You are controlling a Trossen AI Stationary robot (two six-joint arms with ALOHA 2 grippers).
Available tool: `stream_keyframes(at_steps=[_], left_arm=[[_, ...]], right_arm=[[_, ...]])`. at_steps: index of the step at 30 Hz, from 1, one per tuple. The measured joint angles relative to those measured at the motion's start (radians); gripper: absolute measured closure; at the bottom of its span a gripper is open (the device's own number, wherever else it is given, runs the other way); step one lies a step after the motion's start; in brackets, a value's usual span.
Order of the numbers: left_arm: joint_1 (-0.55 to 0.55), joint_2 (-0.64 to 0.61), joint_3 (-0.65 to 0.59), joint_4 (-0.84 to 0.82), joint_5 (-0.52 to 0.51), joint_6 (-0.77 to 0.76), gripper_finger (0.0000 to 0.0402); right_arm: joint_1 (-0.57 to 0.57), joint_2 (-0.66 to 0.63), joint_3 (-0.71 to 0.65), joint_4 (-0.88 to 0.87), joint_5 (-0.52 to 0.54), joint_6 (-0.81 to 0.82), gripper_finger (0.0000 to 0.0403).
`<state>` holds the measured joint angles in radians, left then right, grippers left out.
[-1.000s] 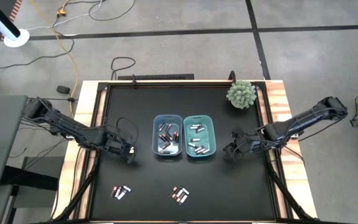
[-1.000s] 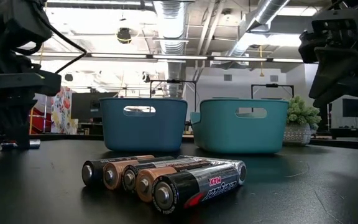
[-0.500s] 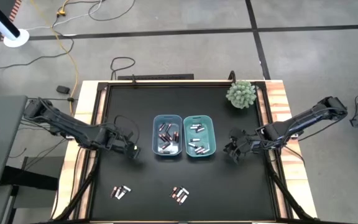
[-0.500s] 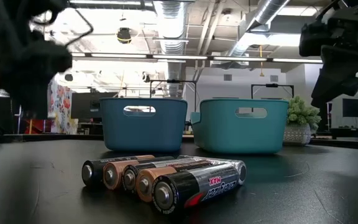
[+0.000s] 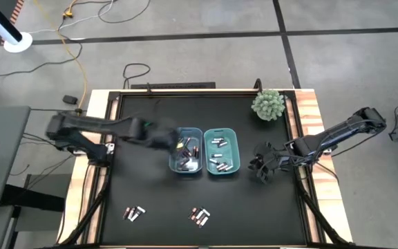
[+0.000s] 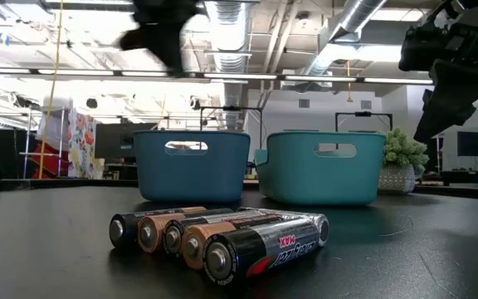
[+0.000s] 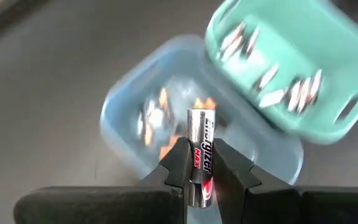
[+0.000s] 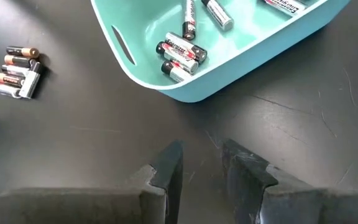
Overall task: Sort batteries
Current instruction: Put the white battery into the green bin
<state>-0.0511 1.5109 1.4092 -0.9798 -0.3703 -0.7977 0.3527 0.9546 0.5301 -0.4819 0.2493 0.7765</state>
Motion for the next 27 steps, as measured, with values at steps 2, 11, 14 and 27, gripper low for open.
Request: stream_keyframes(at_steps=[2, 11, 14, 27], left_arm=[[0.044, 0.108, 0.131, 0.014, 0.017, 0.103, 0.0363], [0.136, 0.601, 0.668, 0.009, 0.165, 0.397, 0.0363], [0.137, 0.74, 0.797, -0.005, 0.224, 0.426, 0.0363], [0.115, 0.931, 0.845, -0.064, 0.25, 0.313, 0.0352]], right_arm=[[0.0, 0.0, 0.0, 0.0, -0.002, 0.0, 0.0276], [0.0, 0.0, 0.0, -0.004, -0.043, 0.0, 0.0276], [0.001, 0.0, 0.0, -0.004, -0.049, 0.001, 0.0276], [0.076, 0.0, 0.0, -0.004, -0.093, 0.011, 0.0276]])
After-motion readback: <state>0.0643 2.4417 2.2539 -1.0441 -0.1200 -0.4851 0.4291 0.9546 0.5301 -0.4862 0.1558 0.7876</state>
